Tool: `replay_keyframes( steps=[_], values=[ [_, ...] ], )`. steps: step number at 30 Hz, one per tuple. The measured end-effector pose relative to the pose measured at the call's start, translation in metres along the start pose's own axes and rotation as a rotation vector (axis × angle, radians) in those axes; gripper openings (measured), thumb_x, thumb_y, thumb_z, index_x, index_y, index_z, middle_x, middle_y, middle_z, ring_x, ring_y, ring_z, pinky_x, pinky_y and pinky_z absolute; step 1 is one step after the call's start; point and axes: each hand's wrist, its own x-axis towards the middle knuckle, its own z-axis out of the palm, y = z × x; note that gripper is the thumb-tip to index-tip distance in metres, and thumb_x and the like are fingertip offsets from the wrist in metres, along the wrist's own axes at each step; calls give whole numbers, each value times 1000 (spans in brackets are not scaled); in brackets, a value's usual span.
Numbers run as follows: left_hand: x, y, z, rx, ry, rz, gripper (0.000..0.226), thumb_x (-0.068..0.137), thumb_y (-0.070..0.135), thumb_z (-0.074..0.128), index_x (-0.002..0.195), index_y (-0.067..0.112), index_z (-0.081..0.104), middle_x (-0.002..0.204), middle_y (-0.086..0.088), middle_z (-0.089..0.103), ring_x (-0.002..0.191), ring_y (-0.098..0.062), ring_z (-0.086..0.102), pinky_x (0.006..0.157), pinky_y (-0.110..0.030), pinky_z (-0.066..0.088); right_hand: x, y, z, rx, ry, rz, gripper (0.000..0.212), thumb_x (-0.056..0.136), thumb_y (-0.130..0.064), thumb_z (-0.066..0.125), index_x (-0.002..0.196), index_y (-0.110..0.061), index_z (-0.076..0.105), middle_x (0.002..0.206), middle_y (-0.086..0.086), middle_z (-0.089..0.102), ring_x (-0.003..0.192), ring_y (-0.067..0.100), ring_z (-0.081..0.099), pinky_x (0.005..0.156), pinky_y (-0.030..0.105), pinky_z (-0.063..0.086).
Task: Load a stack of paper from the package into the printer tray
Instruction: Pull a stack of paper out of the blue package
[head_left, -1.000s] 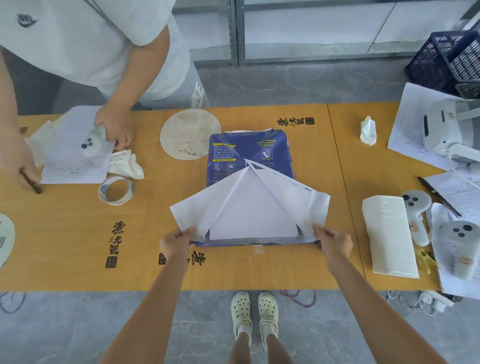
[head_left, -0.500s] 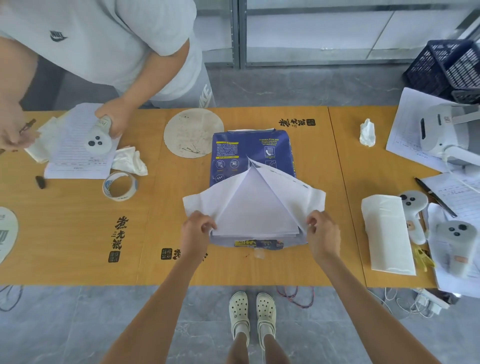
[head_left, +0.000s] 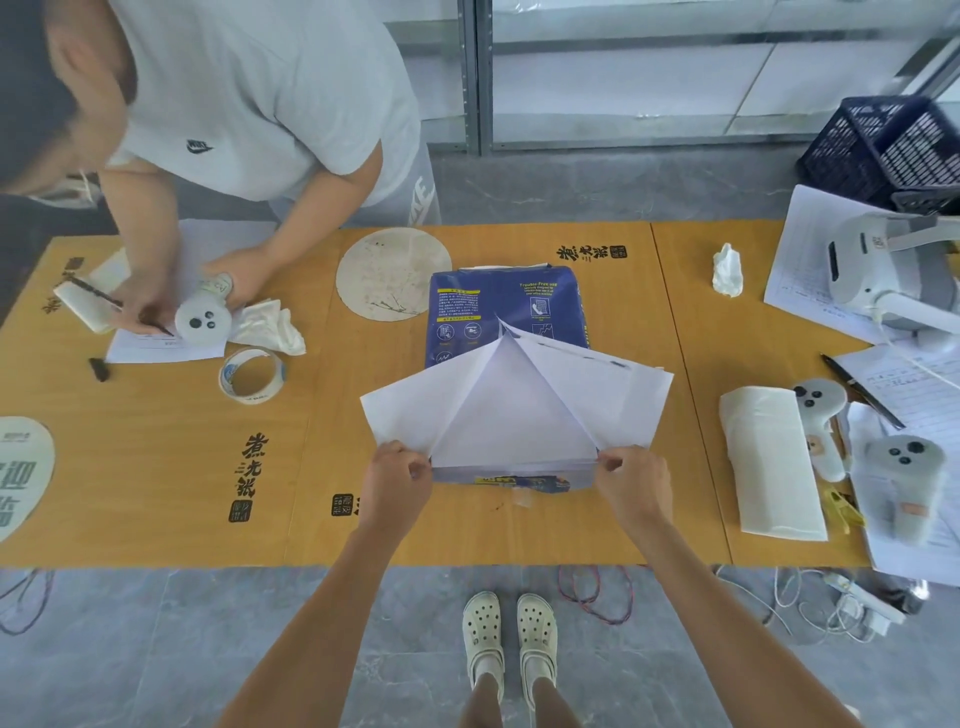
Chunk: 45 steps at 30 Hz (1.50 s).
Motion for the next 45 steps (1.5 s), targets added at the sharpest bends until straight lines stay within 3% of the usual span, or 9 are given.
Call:
replay_keyframes(
  steps=[2, 5, 10, 16, 20, 22, 28, 39, 45],
  values=[
    [0, 1, 1, 37, -7, -1, 20, 79, 2, 56, 67, -1, 70, 75, -16, 60, 78, -26, 52, 60, -33, 43, 2, -2, -1, 76, -10, 64, 31, 78, -3, 54, 46, -6, 53, 47, 12, 48, 45, 21, 36, 45, 25, 26],
    [-3, 4, 5, 64, 13, -39, 22, 80, 0, 54, 62, -1, 68, 71, -16, 59, 75, -25, 46, 53, -31, 35, 4, -8, -5, 97, -16, 127, 40, 77, -5, 56, 42, -13, 38, 43, 1, 32, 42, 17, 27, 44, 21, 19],
    [-8, 4, 12, 1, 34, -146, 33, 77, -1, 51, 48, 10, 42, 51, -10, 35, 55, -19, 28, 50, -29, 20, 11, -13, -7, 48, -38, 211, 29, 75, -8, 58, 47, -11, 50, 48, 3, 42, 42, 18, 37, 42, 18, 25],
    [-5, 23, -1, -165, 135, -295, 38, 79, 3, 58, 43, 11, 47, 40, -5, 28, 51, -18, 19, 42, -21, 15, 17, -17, -6, 5, -39, 243, 18, 76, -7, 58, 58, -9, 63, 60, 8, 54, 55, 28, 50, 42, 19, 30],
    [6, 27, -7, -187, 88, -345, 16, 76, 3, 61, 85, 1, 74, 73, -16, 72, 66, -24, 54, 60, -25, 41, 17, -17, -2, -22, -26, 235, 20, 76, -6, 57, 57, -10, 60, 63, 9, 54, 59, 30, 51, 45, 22, 34],
    [5, 26, -6, -148, 68, -307, 11, 75, 7, 65, 78, 2, 74, 74, -13, 72, 67, -23, 58, 58, -23, 40, 17, -17, -1, -37, -32, 245, 17, 78, -8, 57, 62, -8, 63, 67, 10, 57, 62, 31, 54, 49, 26, 38],
    [-5, 26, 4, -29, 51, -263, 43, 74, 4, 59, 38, 13, 37, 39, 0, 26, 41, -14, 20, 42, -24, 16, 20, -14, 1, -61, -39, 247, 14, 79, -11, 57, 76, -2, 68, 75, 14, 64, 64, 31, 55, 52, 27, 41],
    [-3, 31, 9, -81, 159, -382, 16, 77, 12, 67, 71, 0, 74, 58, -18, 64, 52, -25, 48, 41, -20, 23, 18, -10, 6, -85, -1, 208, 14, 82, -17, 61, 79, -6, 70, 79, 13, 67, 64, 29, 55, 52, 28, 43],
    [6, 29, 3, -108, 88, -471, 18, 69, 14, 69, 59, 0, 71, 47, -11, 58, 48, -25, 48, 48, -23, 37, 24, -9, 2, 53, -43, 307, 12, 72, -13, 62, 71, -5, 71, 69, 10, 68, 63, 30, 61, 44, 20, 37]
  ],
)
